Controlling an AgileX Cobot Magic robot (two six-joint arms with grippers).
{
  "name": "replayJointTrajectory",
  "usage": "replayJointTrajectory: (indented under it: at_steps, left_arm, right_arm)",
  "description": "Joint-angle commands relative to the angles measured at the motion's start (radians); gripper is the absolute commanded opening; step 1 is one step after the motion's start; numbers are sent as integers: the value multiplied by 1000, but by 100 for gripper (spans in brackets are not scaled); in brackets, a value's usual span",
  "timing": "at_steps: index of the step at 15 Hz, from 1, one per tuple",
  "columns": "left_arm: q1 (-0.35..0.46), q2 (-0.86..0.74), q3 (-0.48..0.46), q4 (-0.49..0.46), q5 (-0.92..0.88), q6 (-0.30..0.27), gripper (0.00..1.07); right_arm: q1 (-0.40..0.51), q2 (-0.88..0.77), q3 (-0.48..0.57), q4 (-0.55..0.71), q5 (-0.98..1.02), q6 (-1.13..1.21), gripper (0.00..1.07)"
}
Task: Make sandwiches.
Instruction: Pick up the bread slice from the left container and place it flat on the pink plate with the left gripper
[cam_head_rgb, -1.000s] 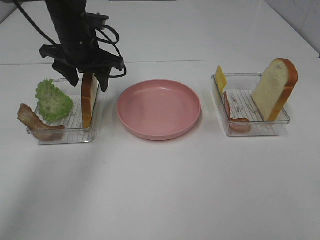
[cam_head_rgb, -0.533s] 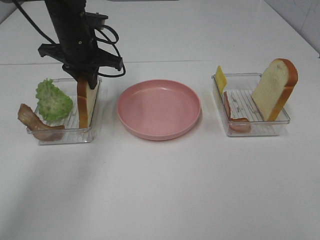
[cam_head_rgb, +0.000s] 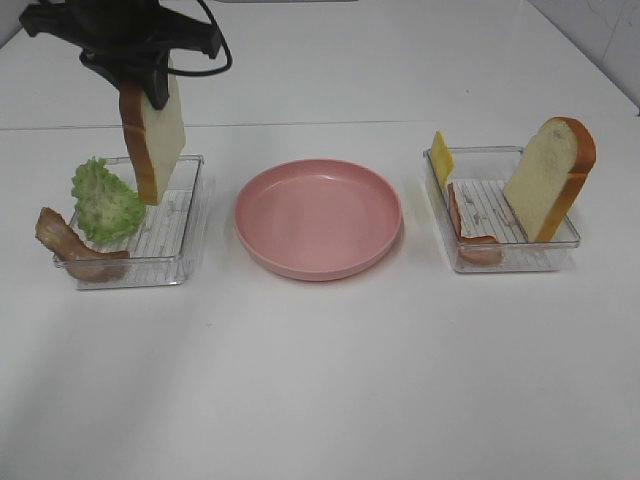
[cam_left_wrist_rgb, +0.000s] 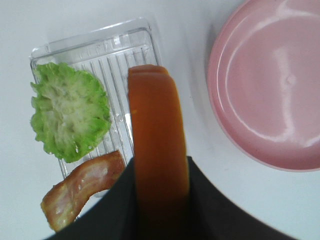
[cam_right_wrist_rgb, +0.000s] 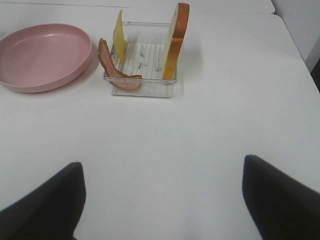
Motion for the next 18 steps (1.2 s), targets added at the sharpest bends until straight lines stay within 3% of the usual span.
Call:
replayJointTrajectory:
  at_steps: [1, 3, 5, 9, 11, 14, 18]
  left_arm:
    - [-3, -62, -4, -12, -10, 10, 0]
    - [4, -76, -4, -65, -35, 56, 0]
    - [56, -68, -4, -240, -69, 124, 0]
    - [155, -12, -2, -665, -120, 357, 0]
    - [159, 40, -2, -794, -117, 446, 0]
    - [159, 129, -2, -937, -119, 480, 0]
    - [157, 251, -2, -1091, -125, 565, 0]
  right_arm:
    - [-4, -14, 5, -3, -11, -5, 80]
    - [-4, -14, 5, -3, -11, -5, 80]
    - [-4, -14, 5, -3, -11, -5, 80]
    - [-4, -14, 5, -3, -11, -5, 80]
    - [-4, -14, 5, -3, -11, -5, 80]
    - [-4, -14, 5, -3, -11, -5, 80]
    - [-4, -14, 5, -3, -11, -5, 80]
